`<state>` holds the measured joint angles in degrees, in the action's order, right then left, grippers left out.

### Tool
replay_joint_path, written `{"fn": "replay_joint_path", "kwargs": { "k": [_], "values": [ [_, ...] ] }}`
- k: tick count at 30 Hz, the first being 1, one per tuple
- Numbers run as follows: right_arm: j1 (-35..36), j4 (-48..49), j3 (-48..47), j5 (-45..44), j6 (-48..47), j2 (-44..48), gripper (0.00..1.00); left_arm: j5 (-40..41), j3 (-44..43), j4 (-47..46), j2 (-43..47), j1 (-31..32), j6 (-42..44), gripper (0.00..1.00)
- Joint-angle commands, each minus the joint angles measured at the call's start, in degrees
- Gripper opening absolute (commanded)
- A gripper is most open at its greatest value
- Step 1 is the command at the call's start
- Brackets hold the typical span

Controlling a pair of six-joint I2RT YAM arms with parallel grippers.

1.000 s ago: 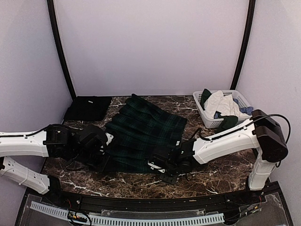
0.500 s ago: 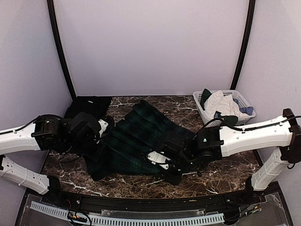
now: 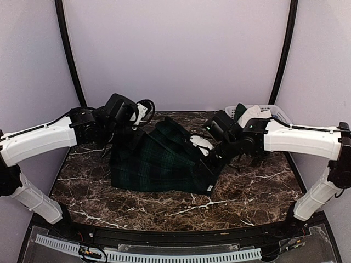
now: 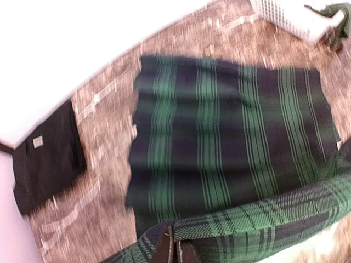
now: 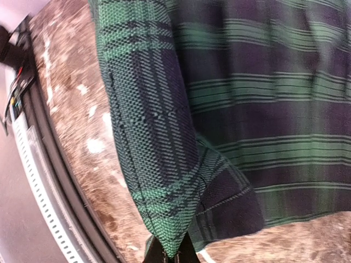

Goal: Fold and stack the mixed laundry pile
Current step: Fold the flattened skirt at the center of the board.

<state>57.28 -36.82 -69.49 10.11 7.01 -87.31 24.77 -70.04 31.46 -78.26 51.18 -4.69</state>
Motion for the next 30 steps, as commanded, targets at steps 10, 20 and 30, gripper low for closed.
{"fn": "replay_joint_path", "kwargs": {
  "k": [10, 20, 30],
  "values": [
    [-19.37, 2.89, -3.02, 1.76, -2.61, -5.95, 0.0, -11.88, -27.79, -24.07, -31.67, -6.61, 22.87, 0.0],
    [-23.7, 5.82, -9.5, -4.21, -4.16, -24.89, 0.0, -12.92, -36.0, -27.05, -47.39, -10.57, 19.07, 0.23],
    [-23.87, 3.45, -13.06, -7.65, -4.12, -28.59, 0.14, -7.07, -31.03, -17.13, -39.1, -11.71, 9.03, 0.65]
  ]
}}
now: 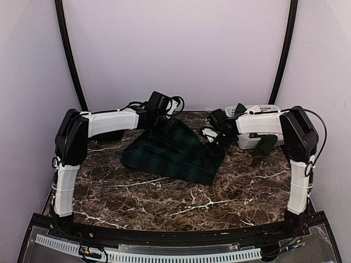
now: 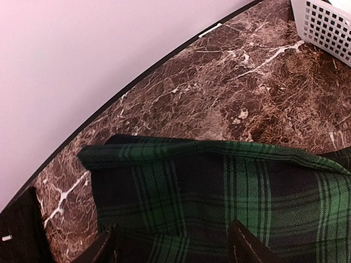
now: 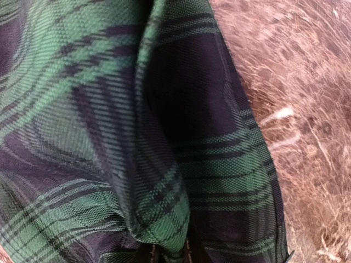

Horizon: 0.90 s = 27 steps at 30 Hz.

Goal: Fold and stack the mixed laundry pile
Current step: Fold the flattened skirt at the center of the board, then rotate the rectangle-folded skirt at the center of the board.

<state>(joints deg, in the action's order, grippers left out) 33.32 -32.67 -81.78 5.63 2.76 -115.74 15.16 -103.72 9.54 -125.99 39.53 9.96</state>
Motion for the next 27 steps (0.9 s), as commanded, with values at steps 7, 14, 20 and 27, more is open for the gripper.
{"fn": "replay_joint_path", "kwargs": {
  "k": [7, 14, 20, 27],
  "values": [
    [-0.79, -2.44, -0.93, -2.3, -1.18, 3.74, 0.18, -0.3, 18.6, 8.02, 20.73, 0.0, -16.37, 0.7],
    [-1.54, -1.79, -1.13, -0.54, -1.42, 3.21, 0.45, -6.68, 31.77, 6.63, 25.44, 0.48, -22.11, 0.76],
    [-2.34, -1.73, -1.34, 2.7, -2.06, 0.32, 0.38, -7.68, 34.16, 8.12, 23.7, 0.46, -25.13, 0.76],
    [-1.44, -4.7, -0.18, 1.27, -2.41, -2.62, 0.24, -5.78, 34.78, 10.75, 19.75, -0.79, -26.7, 0.77]
  ]
}}
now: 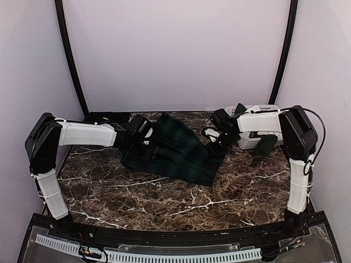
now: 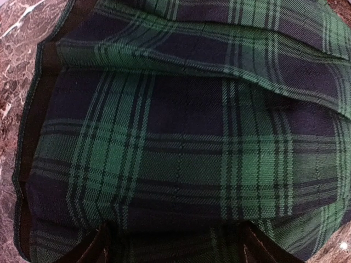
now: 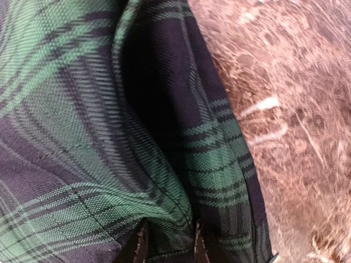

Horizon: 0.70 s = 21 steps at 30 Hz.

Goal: Fold and stack the mixed laundry pile
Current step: Rotate the rectangle-folded skirt at the center of the board.

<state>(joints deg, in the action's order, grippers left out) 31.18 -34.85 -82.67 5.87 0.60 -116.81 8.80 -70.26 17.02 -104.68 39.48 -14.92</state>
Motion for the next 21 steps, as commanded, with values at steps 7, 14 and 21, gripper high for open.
{"fn": "replay_joint_path", "kwargs": {
  "k": [7, 14, 21],
  "values": [
    [7.4, -2.43, 9.97, 5.53, 2.38, 4.66, 0.14, 2.39, 2.3, 4.32, -0.57, -5.78, -1.48, 0.77],
    [15.77, -0.58, 19.26, 15.57, 10.4, 17.68, 0.36, 0.46, 0.13, 0.58, 6.18, -9.24, 1.96, 0.78],
    [8.29, 3.99, 16.91, 16.39, 12.67, 26.47, 0.66, -7.38, -0.8, -2.31, 12.46, -9.17, 3.16, 0.79]
  ]
}}
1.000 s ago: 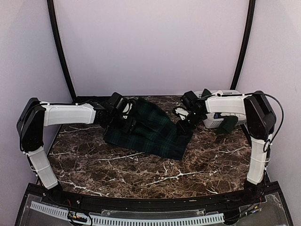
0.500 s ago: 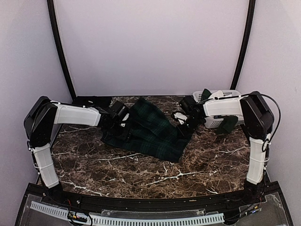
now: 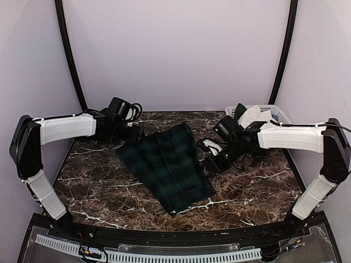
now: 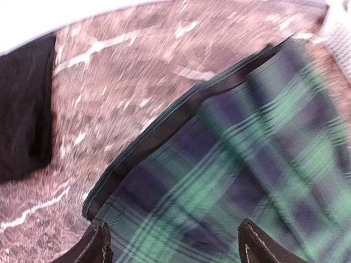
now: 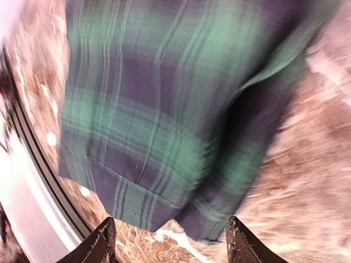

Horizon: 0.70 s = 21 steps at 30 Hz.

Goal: Fold and stack the mixed laundry pile
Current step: Rotate the rectangle-folded skirt at the center of the board.

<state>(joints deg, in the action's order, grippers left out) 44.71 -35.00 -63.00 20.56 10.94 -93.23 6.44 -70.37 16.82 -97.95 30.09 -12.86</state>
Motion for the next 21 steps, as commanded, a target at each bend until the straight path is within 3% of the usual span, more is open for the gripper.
{"fn": "replay_joint_path", "kwargs": {
  "k": [1, 6, 15, 18, 21],
  "values": [
    [-6.41, 4.57, -4.25, 0.98, 2.13, 2.43, 0.66, -5.42, -0.04, -2.13, 6.85, 0.23, 0.85, 0.79],
    [-10.57, 6.08, -16.03, -1.9, -0.04, -6.44, 0.61, -6.28, 3.77, -3.22, 9.11, 0.32, -1.09, 0.79],
    [-11.44, -0.28, -43.65, -7.93, -3.32, -31.19, 0.57, -7.57, 7.51, -4.2, 10.27, 1.38, -2.63, 0.79],
    [-11.4, -1.12, -47.92, -10.4, -3.46, -35.01, 0.59, -8.12, 8.44, -5.12, 11.17, 1.97, -2.98, 0.79],
    [-11.32, 1.85, -46.65, -8.06, -3.4, -34.94, 0.44, -7.49, 8.92, -5.49, 11.17, 2.43, -2.96, 0.79]
  ]
}}
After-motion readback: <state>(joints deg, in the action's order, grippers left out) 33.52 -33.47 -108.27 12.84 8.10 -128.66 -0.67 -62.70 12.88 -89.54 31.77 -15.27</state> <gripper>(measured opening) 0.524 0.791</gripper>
